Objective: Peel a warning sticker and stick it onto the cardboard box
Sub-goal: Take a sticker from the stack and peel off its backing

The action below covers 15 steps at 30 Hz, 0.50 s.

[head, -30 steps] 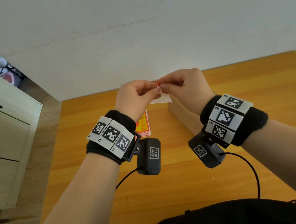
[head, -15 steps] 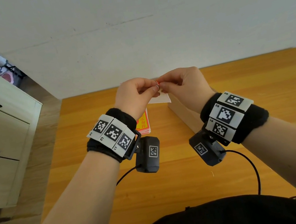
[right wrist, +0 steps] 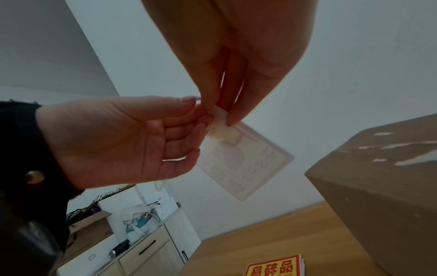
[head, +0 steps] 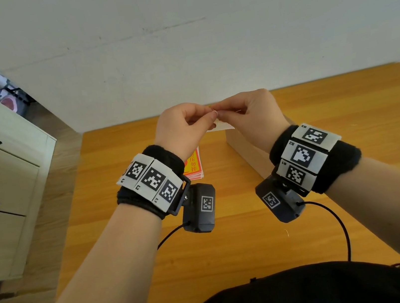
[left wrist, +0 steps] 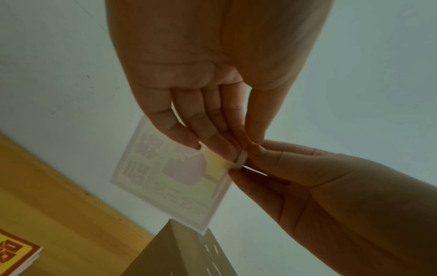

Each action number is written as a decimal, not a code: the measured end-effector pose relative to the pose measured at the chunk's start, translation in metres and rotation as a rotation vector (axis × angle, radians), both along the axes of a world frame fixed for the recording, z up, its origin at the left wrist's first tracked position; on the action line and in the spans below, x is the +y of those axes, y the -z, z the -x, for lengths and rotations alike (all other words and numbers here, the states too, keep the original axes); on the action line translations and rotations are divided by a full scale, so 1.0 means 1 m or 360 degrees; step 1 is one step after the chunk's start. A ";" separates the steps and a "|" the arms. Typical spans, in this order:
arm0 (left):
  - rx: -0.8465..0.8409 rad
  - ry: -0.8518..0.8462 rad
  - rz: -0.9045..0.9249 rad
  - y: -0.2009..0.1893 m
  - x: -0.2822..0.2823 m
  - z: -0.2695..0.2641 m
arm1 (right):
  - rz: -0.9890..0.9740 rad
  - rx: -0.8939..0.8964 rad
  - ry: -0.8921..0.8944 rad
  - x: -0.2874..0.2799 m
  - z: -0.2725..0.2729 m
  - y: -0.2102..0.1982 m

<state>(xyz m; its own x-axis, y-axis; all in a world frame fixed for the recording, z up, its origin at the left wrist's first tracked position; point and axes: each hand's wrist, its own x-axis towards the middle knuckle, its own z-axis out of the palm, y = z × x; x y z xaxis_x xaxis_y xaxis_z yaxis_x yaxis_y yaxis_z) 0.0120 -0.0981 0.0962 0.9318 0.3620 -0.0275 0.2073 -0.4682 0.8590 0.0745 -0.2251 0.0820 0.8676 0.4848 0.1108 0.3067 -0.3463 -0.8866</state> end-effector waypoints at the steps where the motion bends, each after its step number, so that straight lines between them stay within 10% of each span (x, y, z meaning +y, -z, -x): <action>1: -0.0003 -0.0003 -0.0002 0.000 0.000 0.000 | -0.0002 -0.0004 0.0003 0.000 0.000 0.000; 15: -0.0024 0.0013 -0.0060 0.001 0.002 0.001 | 0.0030 -0.0019 -0.0003 0.000 0.003 -0.003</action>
<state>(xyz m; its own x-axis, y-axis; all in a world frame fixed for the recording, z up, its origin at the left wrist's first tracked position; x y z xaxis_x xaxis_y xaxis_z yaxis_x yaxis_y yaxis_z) 0.0107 -0.0965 0.0955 0.9348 0.3551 0.0000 0.1905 -0.5017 0.8438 0.0712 -0.2251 0.0845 0.8653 0.4888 0.1115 0.3177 -0.3625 -0.8761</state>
